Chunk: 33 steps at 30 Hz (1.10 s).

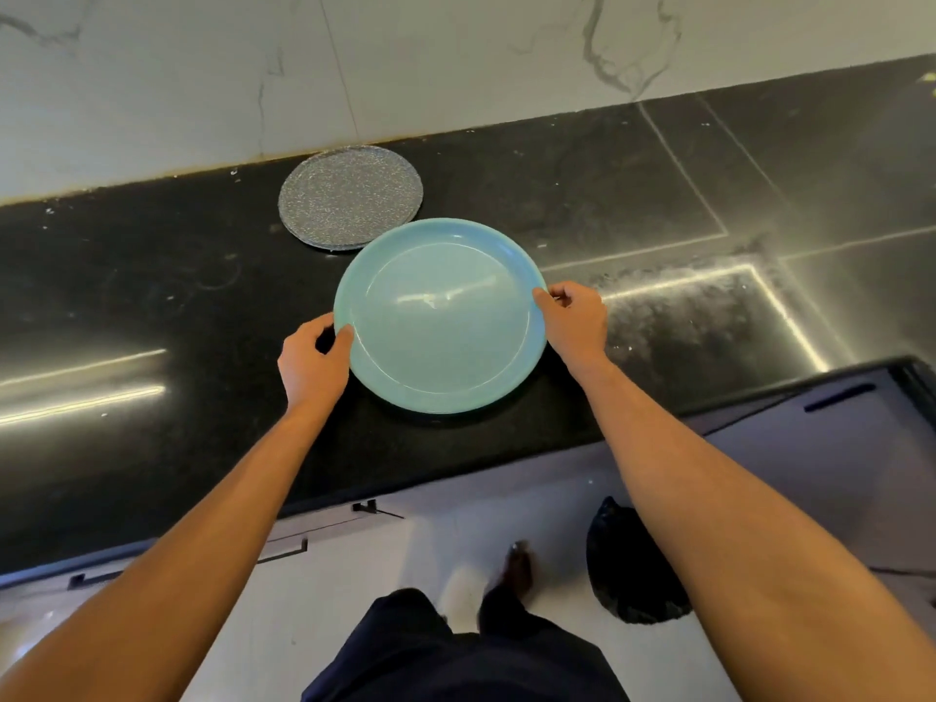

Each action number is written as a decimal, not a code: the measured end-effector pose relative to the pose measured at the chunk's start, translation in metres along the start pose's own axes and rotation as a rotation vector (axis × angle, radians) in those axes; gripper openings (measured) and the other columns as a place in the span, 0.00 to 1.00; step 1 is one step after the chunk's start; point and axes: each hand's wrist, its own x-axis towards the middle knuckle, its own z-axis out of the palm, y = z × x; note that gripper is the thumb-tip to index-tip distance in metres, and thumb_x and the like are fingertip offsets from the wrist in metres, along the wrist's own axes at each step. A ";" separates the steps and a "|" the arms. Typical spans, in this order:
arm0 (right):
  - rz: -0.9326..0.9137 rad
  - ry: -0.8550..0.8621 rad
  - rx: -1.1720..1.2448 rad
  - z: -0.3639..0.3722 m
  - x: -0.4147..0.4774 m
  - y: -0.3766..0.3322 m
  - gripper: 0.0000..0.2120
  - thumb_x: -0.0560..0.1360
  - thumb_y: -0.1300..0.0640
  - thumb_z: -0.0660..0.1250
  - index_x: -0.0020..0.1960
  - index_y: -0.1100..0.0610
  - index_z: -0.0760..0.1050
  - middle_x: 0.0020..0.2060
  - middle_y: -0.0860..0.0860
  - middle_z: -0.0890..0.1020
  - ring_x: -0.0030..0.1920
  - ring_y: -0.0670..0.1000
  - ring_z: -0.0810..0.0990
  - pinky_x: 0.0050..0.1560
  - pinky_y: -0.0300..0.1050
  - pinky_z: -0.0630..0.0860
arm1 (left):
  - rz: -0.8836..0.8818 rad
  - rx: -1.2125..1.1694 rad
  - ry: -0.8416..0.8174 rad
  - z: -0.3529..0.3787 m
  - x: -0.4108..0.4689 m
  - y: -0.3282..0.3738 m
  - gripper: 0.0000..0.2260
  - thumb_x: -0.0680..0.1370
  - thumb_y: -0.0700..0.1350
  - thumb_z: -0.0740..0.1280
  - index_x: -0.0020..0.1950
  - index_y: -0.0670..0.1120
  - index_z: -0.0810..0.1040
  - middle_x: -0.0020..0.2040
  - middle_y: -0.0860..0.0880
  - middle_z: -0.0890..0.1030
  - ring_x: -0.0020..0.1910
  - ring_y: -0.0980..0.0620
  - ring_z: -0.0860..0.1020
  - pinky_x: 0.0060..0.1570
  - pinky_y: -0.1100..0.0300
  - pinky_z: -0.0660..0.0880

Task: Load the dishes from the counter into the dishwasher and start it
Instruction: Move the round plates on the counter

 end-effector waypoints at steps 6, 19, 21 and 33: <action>0.114 0.206 0.046 -0.019 -0.088 0.022 0.09 0.73 0.51 0.69 0.37 0.54 0.78 0.31 0.47 0.79 0.34 0.48 0.77 0.37 0.43 0.73 | 0.013 -0.257 -0.143 -0.010 -0.038 0.003 0.15 0.78 0.44 0.67 0.65 0.49 0.74 0.55 0.55 0.80 0.53 0.58 0.80 0.52 0.57 0.79; 0.441 0.646 0.190 -0.070 -0.308 0.101 0.08 0.73 0.53 0.71 0.37 0.54 0.79 0.31 0.49 0.81 0.34 0.52 0.78 0.40 0.48 0.77 | 0.134 -0.339 -0.519 -0.015 -0.179 -0.018 0.15 0.78 0.35 0.65 0.64 0.45 0.71 0.49 0.55 0.78 0.44 0.60 0.78 0.38 0.69 0.76; 0.500 0.666 0.171 -0.087 -0.346 0.124 0.07 0.73 0.54 0.71 0.37 0.53 0.78 0.30 0.48 0.80 0.33 0.50 0.76 0.39 0.45 0.75 | 0.144 -0.302 -0.621 -0.006 -0.210 -0.026 0.14 0.78 0.35 0.65 0.63 0.43 0.72 0.48 0.53 0.79 0.42 0.59 0.78 0.38 0.66 0.76; 0.810 0.847 0.190 -0.177 -0.591 0.280 0.04 0.75 0.57 0.70 0.42 0.54 0.79 0.36 0.55 0.82 0.38 0.57 0.79 0.43 0.53 0.78 | 0.097 -0.130 -1.075 0.043 -0.442 -0.071 0.07 0.79 0.35 0.65 0.54 0.44 0.79 0.44 0.48 0.83 0.38 0.54 0.82 0.35 0.59 0.78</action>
